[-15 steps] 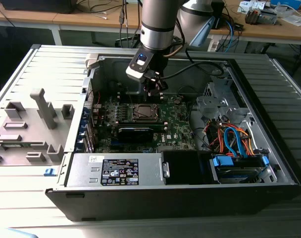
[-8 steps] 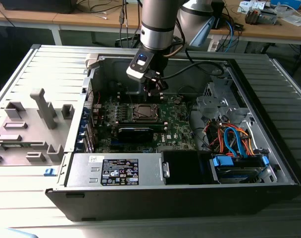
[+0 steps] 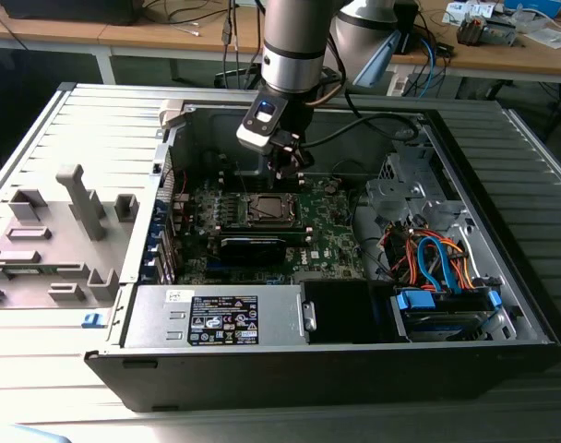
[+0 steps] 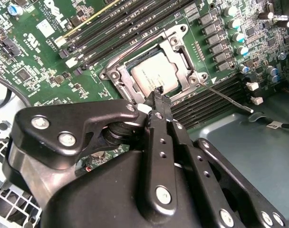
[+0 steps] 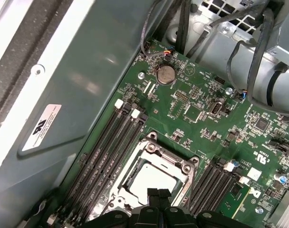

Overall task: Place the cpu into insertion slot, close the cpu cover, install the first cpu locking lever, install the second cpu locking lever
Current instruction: 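Install the first cpu locking lever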

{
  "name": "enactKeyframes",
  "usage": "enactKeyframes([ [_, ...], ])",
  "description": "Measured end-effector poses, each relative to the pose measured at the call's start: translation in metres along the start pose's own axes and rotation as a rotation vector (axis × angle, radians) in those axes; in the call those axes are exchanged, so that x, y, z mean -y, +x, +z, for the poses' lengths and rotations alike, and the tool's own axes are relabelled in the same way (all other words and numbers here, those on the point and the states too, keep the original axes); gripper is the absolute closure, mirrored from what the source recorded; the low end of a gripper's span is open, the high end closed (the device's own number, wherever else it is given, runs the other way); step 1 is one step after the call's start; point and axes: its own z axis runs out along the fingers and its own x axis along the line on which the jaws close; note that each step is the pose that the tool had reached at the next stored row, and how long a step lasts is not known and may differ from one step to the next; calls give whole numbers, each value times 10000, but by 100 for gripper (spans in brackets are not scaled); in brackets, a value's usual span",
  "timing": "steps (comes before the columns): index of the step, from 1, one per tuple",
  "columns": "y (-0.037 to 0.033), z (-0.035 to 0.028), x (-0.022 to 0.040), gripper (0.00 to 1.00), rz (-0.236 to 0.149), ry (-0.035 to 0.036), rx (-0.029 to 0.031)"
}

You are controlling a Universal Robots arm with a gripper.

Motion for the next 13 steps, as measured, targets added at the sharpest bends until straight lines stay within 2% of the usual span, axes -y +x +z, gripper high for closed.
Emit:
enactKeyframes([
  [13,0,0,0,89,-337,1,13],
])
